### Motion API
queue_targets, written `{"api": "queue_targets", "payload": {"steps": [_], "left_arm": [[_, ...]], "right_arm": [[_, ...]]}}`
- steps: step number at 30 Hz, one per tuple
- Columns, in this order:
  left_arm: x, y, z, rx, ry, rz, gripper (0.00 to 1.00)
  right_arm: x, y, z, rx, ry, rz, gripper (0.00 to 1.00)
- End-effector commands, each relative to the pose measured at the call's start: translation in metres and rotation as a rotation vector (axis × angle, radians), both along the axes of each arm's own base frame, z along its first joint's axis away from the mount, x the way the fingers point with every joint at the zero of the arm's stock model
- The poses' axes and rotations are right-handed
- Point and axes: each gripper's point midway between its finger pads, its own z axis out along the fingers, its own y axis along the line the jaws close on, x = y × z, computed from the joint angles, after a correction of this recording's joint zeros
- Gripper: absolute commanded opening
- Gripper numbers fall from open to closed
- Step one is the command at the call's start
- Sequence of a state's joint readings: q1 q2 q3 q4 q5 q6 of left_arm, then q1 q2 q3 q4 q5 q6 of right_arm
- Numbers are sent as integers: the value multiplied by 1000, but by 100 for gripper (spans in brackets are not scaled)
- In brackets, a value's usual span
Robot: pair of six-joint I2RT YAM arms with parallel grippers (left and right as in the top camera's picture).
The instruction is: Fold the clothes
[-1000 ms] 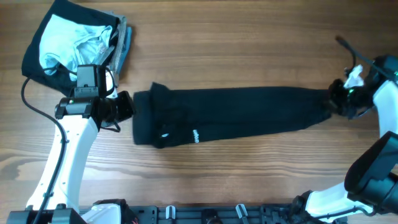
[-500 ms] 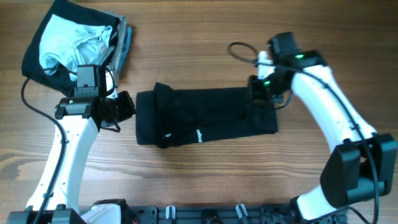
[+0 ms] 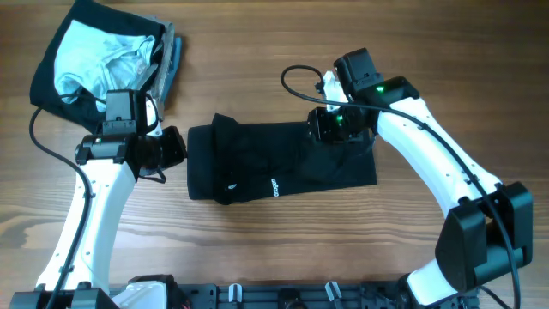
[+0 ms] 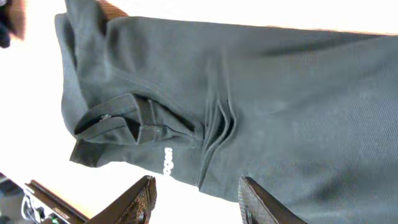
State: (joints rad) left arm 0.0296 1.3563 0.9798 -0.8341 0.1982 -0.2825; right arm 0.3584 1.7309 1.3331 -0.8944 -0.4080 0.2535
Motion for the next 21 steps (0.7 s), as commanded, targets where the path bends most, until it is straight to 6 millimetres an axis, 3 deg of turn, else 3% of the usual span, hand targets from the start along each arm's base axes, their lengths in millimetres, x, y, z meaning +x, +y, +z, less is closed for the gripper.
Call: {"api": "queue_targets", "payload": {"steps": [1,3,5,6,7,8,11,12,14,16,17,18,21], "left_arm": [[-1,4,3,14,-16,-5,17],[-1,3,3,14,-16,-6,18],[-2,1,3,10,-14,-14,19],[-2,-1,2,10,-11,-20,24],[-2,-4,-2,10,3,-31,42],[-2,-5,-5,9,14,-35,51],[-3,-15,-15,-43,56,-54,55],[-4,-19,-18,-64,69,-61,54],[-5,-24,-22,-96,89,-69,55],[-6,-32,-23,-144,99,-82,72],[-5,-32,-23,-146,100,-76,84],[-3,-32,-23,-146,91,-75,90],[4,-34,-25,-152,77,-82,91]], "right_arm": [[4,-6,-6,-26,-15,16,47],[14,-33,-14,-128,-4,-124,42],[13,-41,-16,-153,5,-137,18],[8,-39,-16,-150,2,-77,16],[-7,-29,-15,-120,2,84,36],[-15,-27,-17,-127,12,133,41],[-25,-21,-37,-139,7,182,14],[-28,-21,-50,-143,6,179,9],[-41,-26,-75,-156,45,190,8],[-62,-35,-101,-179,112,234,8],[-66,-36,-105,-183,126,234,6],[-68,-37,-107,-185,134,232,4],[-65,-36,-99,-178,121,201,4]]}}
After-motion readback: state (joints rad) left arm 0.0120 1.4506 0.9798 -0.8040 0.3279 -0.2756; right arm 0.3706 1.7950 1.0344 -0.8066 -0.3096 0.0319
